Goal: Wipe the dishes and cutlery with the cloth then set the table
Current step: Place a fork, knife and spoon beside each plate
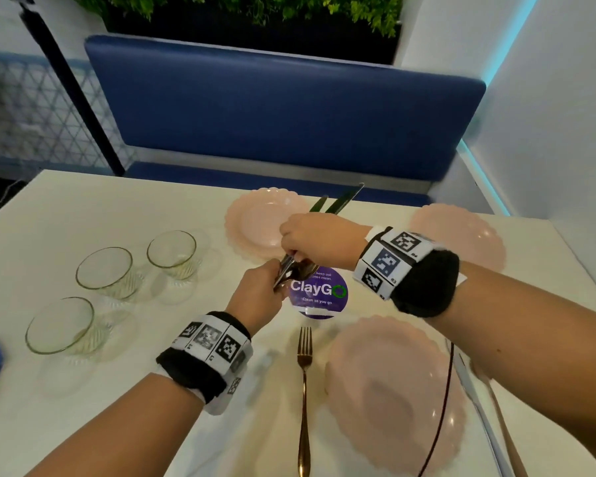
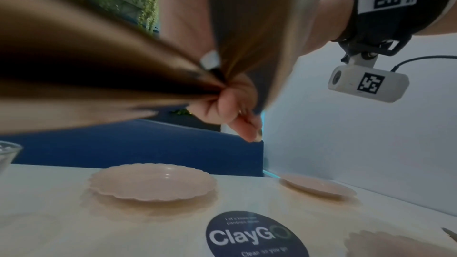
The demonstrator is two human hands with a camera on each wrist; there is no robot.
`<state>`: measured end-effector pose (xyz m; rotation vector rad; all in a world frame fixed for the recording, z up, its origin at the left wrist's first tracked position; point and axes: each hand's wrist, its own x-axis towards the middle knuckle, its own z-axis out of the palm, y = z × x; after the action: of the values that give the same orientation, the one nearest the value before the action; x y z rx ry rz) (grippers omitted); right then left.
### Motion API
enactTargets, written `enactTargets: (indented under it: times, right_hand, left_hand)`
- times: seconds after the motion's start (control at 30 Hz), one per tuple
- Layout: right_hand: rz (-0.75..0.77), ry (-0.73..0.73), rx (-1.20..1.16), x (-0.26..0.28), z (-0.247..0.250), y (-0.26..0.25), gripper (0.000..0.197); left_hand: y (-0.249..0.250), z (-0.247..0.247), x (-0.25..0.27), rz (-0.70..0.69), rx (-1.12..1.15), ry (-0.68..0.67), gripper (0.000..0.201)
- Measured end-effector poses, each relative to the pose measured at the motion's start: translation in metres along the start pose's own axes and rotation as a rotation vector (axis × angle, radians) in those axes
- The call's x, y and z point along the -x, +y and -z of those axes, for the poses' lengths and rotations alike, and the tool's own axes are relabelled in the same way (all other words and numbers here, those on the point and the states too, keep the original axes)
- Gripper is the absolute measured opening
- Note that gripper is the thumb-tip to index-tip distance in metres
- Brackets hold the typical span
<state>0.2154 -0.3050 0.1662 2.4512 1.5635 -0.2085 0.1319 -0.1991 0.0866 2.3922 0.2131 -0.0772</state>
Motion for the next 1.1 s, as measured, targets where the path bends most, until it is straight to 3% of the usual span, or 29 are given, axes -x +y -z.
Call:
enactTargets:
  times: [0.1, 0.23, 0.4, 0.5, 0.6, 0.73, 0.93, 1.1]
  right_hand:
    - [-0.033, 0.01, 0.057, -0.005, 0.019, 0.009, 0.032]
    - [-0.233, 0.091, 0.022, -0.013, 0.054, 0.037, 0.021]
    - [-0.651, 0.457, -0.411, -0.047, 0.066, 0.061, 0.022]
    - [-0.812, 0.545, -0.751, -0.094, 0.048, 0.06, 0.022]
    - [-0.95, 0.461, -1.027, -0.152, 0.014, 0.053, 0.021]
    - [-1.058, 0.296, -1.123, -0.226, -0.036, 0.039, 0.018]
    - [-0.985, 0.124, -1.12, -0.299, -0.07, 0.021, 0.019]
    - [-0.928, -0.018, -0.979, -0.318, -0.089, 0.024, 0.013]
  left_hand:
    - [-0.013, 0.017, -0.01, 0.036, 0.026, -0.006, 0.015]
    - [-0.041, 0.051, -0.024, 0.092, 0.087, 0.001, 0.015]
    - [-0.067, 0.111, -0.053, 0.192, 0.248, 0.058, 0.023]
    - [-0.077, 0.151, -0.07, 0.228, 0.362, 0.096, 0.016]
    - [-0.087, 0.184, -0.089, 0.222, 0.489, 0.142, 0.016]
    - [-0.098, 0.211, -0.113, 0.22, 0.568, 0.173, 0.02]
    - [-0.113, 0.228, -0.138, 0.214, 0.56, 0.169, 0.019]
    - [-0.12, 0.227, -0.151, 0.22, 0.554, 0.15, 0.02]
